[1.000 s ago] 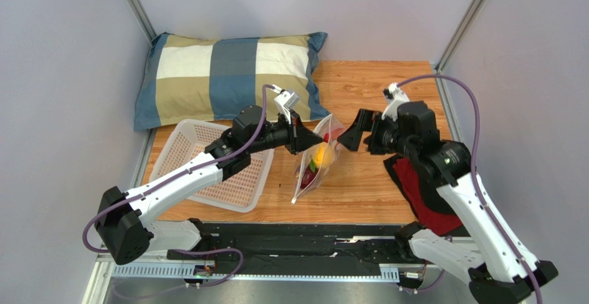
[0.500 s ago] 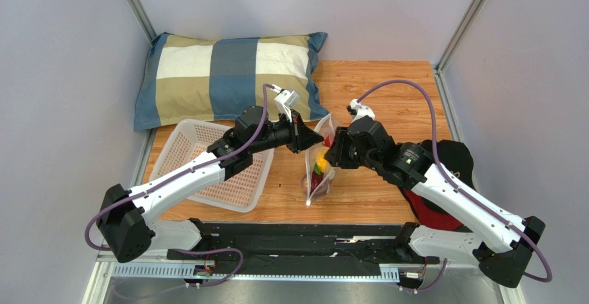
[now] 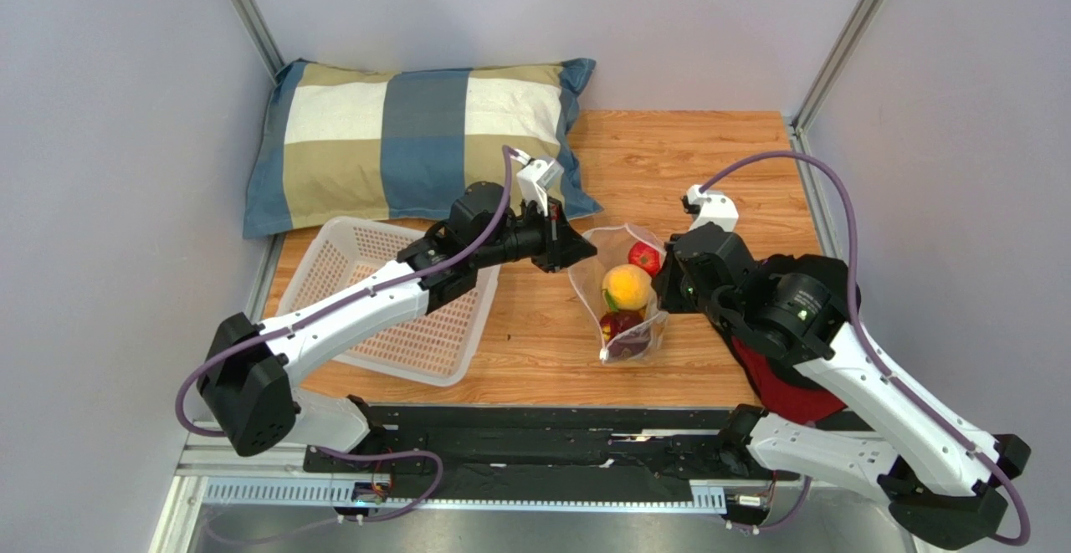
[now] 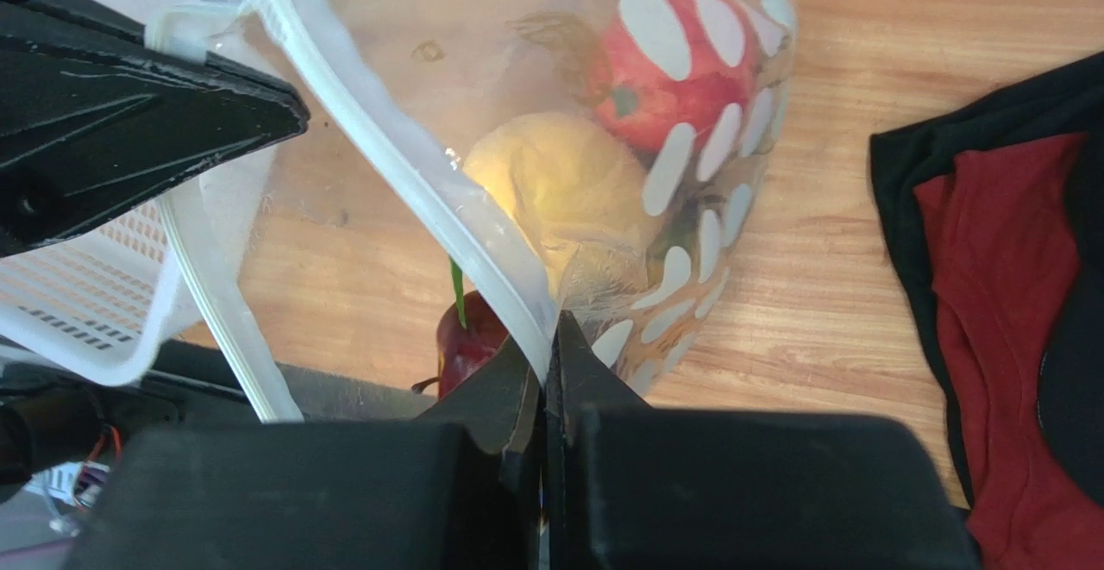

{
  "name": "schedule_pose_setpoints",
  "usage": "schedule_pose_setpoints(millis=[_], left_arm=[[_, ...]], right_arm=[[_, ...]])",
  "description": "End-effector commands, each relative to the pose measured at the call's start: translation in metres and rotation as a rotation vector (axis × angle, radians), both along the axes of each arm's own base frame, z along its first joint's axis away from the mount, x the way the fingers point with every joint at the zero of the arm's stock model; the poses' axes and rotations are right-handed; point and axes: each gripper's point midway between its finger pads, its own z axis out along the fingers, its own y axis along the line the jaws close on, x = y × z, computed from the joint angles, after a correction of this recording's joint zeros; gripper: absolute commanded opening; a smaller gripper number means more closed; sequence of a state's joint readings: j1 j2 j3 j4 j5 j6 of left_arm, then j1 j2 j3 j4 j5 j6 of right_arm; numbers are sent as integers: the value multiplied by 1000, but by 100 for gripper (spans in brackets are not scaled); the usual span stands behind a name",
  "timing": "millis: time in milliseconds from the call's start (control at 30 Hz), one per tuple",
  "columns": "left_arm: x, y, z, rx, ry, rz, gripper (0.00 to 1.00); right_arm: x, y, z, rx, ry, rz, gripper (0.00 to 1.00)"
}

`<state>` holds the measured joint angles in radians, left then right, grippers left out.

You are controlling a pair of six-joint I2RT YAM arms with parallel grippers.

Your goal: Open the zip-top bag and remove the fake food

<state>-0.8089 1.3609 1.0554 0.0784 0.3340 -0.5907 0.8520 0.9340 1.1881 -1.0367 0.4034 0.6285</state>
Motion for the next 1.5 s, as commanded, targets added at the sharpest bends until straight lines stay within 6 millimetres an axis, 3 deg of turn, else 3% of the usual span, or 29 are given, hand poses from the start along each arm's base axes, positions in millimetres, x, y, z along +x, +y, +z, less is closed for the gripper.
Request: schedule_pose_setpoints(millis=[0,100,133,200,267,300,333,367,500,600,633,733,800,900,933,1033,1200,1300,1400,1467], left_arm=[[-2,9,-6,78,-25,-10,1],[-17,27,-8,119,-63,-27,23],[-26,33,6,91,-95,-37,35],[-45,37,11,70,-115,-88,40],[-59,41,29,31,-160,-99,40],[-71,37,32,18,-172,-126,36],[-77,35,36,3,-185,-133,23],[-77,30,39,-13,-190,-123,19],[-75,10,7,33,-108,-149,9],[-70,-6,-10,51,-108,-149,12],[-66,-9,-20,80,-121,-133,18],[-50,-8,-42,144,-139,-76,25],[-45,-6,-52,176,-149,-55,26],[-37,-3,-61,213,-165,-23,39],[-32,0,-66,238,-168,4,53],[-29,2,-77,258,-177,23,68],[-24,-6,-87,258,-192,17,71],[-22,-12,-108,301,-162,-4,75],[-24,-19,-118,296,-144,-34,78],[-30,-29,-127,285,-112,-84,95]], right_arm=[[3,25,-23,-29,67,88,0],[8,38,-36,-30,94,112,0],[8,41,-38,-28,100,118,0],[8,46,-39,-8,102,127,0],[7,50,-38,12,104,140,0],[6,54,-36,32,103,151,0],[6,55,-35,40,104,152,0],[6,57,-34,45,103,157,0],[5,61,-28,70,106,165,0],[3,61,-26,76,110,163,0],[2,61,-24,85,107,164,0],[0,63,-18,108,104,176,0],[-1,65,-14,119,103,186,0],[-4,66,-7,136,101,197,0],[-3,67,-6,142,100,198,0],[-7,70,-3,159,106,220,0],[-10,77,-7,182,126,239,0],[-9,81,-8,201,126,244,0],[-9,83,-13,195,138,246,0],[-10,82,-21,185,150,244,0]])
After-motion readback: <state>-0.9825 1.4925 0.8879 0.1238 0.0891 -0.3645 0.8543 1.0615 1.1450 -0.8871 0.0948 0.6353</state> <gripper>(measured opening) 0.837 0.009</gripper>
